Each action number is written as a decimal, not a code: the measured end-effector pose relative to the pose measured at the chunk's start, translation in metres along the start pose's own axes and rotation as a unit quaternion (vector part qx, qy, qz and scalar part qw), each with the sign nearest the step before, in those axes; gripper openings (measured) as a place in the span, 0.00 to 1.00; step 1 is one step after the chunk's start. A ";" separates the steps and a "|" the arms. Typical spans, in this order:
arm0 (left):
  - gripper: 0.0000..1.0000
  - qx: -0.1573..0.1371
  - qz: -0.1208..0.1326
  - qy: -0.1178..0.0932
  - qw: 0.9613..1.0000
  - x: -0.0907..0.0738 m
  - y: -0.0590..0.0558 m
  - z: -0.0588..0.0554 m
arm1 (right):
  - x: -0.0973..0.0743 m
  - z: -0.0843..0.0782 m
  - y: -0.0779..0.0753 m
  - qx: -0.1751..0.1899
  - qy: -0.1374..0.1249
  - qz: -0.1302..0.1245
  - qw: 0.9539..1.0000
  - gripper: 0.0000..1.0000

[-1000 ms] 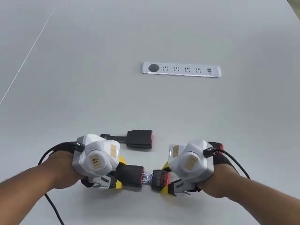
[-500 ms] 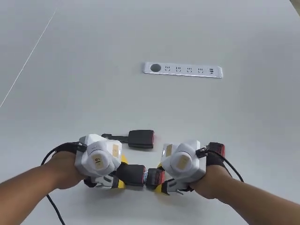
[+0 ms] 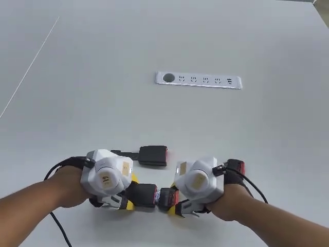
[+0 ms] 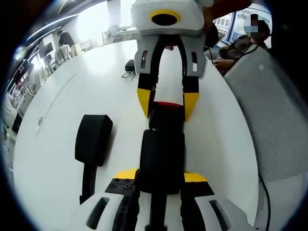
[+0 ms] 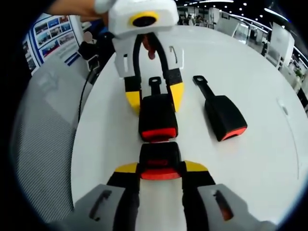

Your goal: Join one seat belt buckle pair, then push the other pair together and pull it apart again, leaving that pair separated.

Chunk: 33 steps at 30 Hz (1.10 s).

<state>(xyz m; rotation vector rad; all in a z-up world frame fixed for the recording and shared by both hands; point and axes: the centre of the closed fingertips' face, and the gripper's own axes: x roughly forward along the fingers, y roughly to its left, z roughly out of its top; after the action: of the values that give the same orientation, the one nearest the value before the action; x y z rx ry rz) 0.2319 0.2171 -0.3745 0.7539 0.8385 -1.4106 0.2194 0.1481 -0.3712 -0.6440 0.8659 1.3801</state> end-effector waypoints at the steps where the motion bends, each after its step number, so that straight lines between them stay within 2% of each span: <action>1: 0.33 0.004 -0.001 0.003 1.000 0.000 0.000 0.000 | 0.000 0.000 0.000 0.000 -0.002 0.000 1.000 0.33; 3: 0.33 0.007 -0.003 0.002 1.000 0.000 0.000 0.000 | -0.001 0.000 0.000 -0.001 -0.016 0.002 1.000 0.33; 6: 0.33 0.013 -0.003 -0.005 1.000 -0.001 0.000 -0.001 | -0.001 -0.001 0.001 -0.012 -0.020 0.002 1.000 0.33; 9: 0.33 0.012 -0.007 -0.020 1.000 -0.002 0.000 -0.003 | -0.002 0.000 0.001 -0.026 -0.030 -0.003 0.999 0.33; 11: 0.32 0.021 -0.011 -0.022 0.999 -0.002 0.000 -0.003 | -0.003 0.000 0.001 -0.023 -0.046 -0.009 0.999 0.33; 17: 0.32 0.032 -0.017 -0.040 0.999 -0.003 0.000 -0.004 | -0.004 0.000 0.001 -0.024 -0.070 -0.021 0.997 0.32; 23: 0.32 0.034 -0.021 -0.056 0.998 -0.004 -0.001 -0.004 | -0.004 0.000 0.001 -0.030 -0.085 -0.028 0.996 0.32; 33: 0.31 0.040 -0.026 -0.068 0.997 -0.004 -0.003 -0.002 | -0.006 -0.002 0.001 -0.021 -0.108 -0.036 0.993 0.31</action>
<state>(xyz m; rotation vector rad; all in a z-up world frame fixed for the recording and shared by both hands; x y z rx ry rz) 0.2284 0.2207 -0.3722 0.6924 0.7043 -1.5324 0.2180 0.1437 -0.3669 -0.5417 0.6374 1.3772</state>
